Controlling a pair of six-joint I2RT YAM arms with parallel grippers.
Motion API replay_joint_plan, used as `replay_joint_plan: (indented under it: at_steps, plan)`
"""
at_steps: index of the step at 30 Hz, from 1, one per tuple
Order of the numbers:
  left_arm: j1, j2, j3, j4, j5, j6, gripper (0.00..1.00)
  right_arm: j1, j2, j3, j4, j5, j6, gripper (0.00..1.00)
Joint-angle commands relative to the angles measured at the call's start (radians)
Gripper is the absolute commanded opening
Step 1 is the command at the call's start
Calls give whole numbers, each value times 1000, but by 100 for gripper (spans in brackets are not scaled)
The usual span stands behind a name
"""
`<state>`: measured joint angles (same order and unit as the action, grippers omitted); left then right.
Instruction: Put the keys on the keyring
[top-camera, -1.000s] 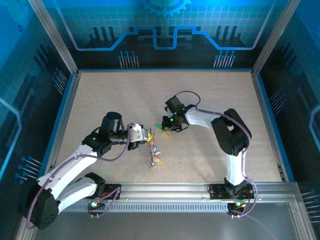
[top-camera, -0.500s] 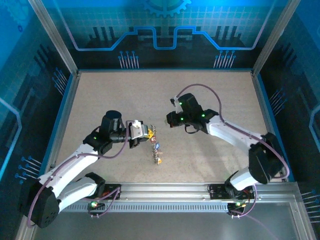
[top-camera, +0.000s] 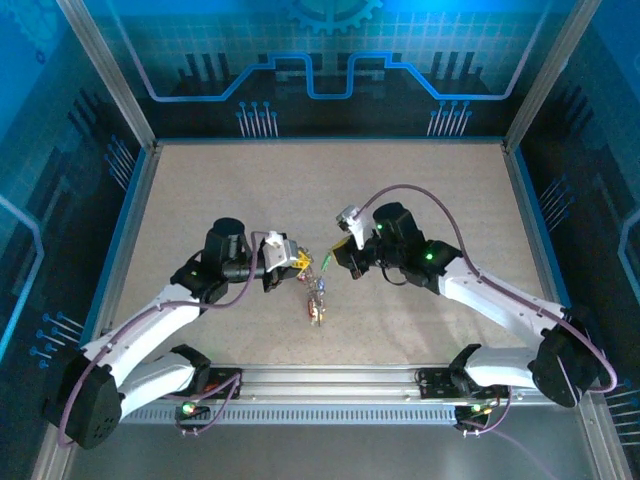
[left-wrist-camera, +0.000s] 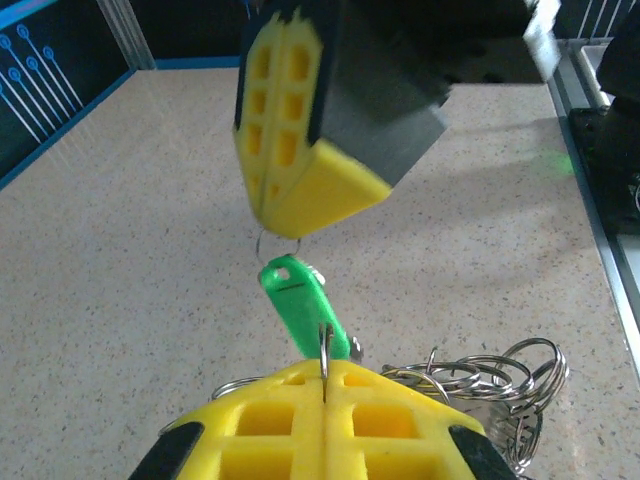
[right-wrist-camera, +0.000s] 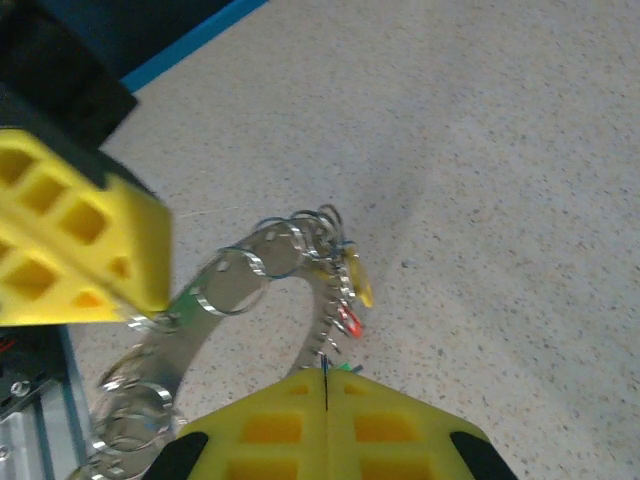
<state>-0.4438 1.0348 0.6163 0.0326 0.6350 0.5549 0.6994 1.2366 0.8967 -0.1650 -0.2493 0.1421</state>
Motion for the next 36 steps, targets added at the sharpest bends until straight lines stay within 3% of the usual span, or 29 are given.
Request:
replay_joint_plan:
  at_steps: [1,14,36]
  plan:
    - [7,6,19,12,-10,-5,0,11,-14,-11,78,-68,-37,0]
    - [7,44,7,86,6,-90,0,44,50,28,93,-130,-29,0]
    - [9,78,7,130,0,-147,0,73,74,33,124,-105,-13,0]
